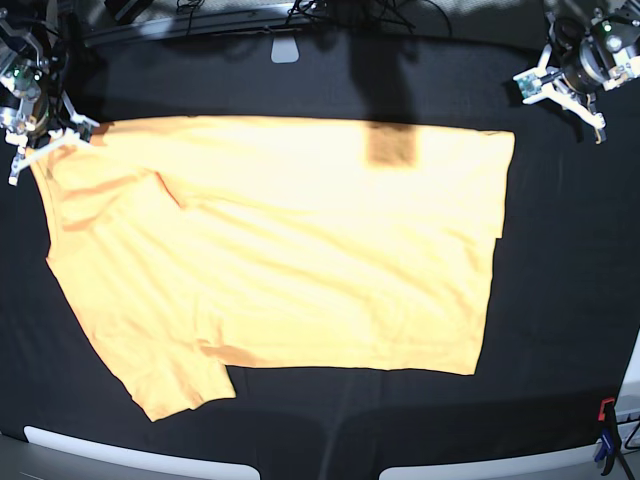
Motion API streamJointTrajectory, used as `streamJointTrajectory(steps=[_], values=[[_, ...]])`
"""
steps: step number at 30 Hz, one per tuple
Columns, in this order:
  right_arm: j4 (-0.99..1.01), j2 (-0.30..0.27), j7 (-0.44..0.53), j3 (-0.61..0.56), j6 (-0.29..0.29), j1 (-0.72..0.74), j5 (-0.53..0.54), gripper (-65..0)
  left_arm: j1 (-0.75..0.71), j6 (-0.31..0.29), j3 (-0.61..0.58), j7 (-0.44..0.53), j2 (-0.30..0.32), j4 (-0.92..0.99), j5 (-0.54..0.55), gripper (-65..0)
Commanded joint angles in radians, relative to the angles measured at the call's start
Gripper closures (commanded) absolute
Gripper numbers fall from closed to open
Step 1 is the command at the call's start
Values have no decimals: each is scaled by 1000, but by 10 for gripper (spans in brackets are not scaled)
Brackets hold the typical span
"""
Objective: Layout the t-shirt on the table in an organized manner, then fold the t-shirt properly
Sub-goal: 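Lift and stretch the shirt with both grippers to flatten it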
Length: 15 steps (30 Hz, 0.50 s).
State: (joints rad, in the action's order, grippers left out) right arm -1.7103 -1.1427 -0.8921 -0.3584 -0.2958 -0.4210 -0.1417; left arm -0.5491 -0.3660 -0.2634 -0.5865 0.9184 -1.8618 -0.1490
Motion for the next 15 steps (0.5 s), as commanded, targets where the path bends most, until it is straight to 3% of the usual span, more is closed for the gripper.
streamJointTrajectory(steps=[1,4,7,11,15], values=[[-9,-34,-25,13,7,3,-23,0,-10,8,7,3,19,-30,1,0],[-9,-29,-25,13,10,3,-23,0,-13,16,7,26,19,-77,1,0],[-9,-29,-25,13,22,3,-23,0,-8,64,7,48,12,-138,-37,0],[-9,-29,-26,13,72,3,-23,0,14,68,7,102,-13,-175,-64,-247],[-9,-29,-25,13,88,5,-24,0,39,66,6,162,-72,-173,-111,-267]])
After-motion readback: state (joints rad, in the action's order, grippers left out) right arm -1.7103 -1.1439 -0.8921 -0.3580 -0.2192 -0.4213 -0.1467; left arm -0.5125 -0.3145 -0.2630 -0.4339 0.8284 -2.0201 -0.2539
